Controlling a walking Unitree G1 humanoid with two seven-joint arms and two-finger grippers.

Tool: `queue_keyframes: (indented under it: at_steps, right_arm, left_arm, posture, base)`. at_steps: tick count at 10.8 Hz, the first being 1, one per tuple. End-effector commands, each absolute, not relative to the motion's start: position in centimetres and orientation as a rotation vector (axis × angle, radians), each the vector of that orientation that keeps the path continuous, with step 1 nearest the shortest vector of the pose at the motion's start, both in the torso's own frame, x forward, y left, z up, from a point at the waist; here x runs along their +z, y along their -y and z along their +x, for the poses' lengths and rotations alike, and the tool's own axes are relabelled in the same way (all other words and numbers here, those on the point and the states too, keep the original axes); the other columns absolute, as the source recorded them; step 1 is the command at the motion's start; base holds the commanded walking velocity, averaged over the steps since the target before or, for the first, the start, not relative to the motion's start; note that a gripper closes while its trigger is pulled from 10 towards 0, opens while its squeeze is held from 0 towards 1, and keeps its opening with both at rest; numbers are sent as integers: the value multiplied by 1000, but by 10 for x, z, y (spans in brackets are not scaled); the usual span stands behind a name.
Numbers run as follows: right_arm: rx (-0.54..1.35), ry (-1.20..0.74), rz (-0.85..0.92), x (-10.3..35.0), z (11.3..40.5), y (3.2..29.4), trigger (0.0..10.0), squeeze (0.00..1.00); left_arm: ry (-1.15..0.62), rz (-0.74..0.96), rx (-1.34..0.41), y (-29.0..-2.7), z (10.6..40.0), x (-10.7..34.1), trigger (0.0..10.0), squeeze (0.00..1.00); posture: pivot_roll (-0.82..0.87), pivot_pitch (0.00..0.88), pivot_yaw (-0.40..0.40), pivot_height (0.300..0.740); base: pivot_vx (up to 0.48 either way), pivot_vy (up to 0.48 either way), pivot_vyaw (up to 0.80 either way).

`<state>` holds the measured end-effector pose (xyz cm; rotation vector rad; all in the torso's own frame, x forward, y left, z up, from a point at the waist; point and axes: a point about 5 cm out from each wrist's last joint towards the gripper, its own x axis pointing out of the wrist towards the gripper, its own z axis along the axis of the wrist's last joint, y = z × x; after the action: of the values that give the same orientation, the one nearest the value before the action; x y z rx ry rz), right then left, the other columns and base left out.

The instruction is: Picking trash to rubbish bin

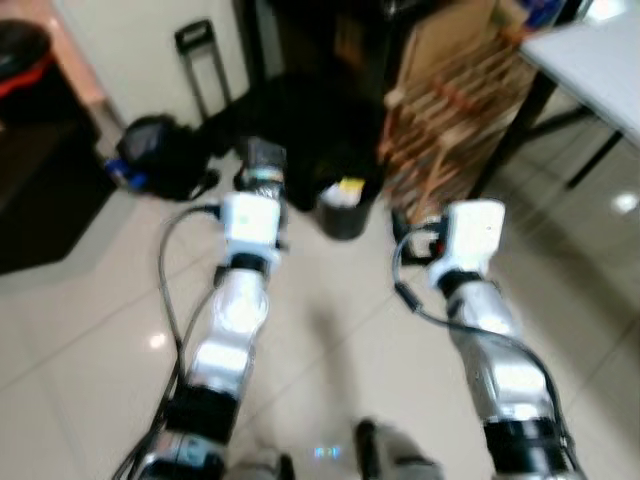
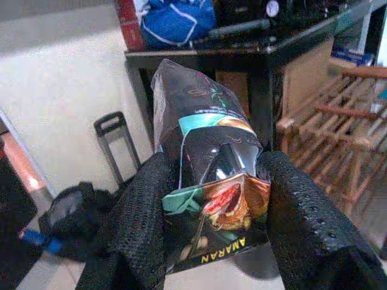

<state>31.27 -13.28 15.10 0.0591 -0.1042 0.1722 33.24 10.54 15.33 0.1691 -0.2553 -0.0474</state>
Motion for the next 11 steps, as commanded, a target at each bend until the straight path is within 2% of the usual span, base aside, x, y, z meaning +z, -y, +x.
queue_keyframes:
  at_steps: [1, 2, 11]
  right_arm:
    - [198, 94, 80, 150, 311, 124, 10000, 0]
    - [199, 95, 77, 150, 311, 124, 10000, 0]
    - [214, 103, 65, 149, 311, 121, 10000, 0]
  left_arm:
    - [251, 180, -18, -116, 332, 152, 10000, 0]
    - [250, 180, -19, -116, 332, 152, 10000, 0]
    - [248, 181, -24, -115, 332, 151, 10000, 0]
  posture:
    - [-17, 244, 39, 740]
    - [-18, 244, 40, 740]
    - [-18, 228, 43, 740]
  base:
    - [480, 0, -800]
    - [480, 0, -800]
    - [480, 0, 0]
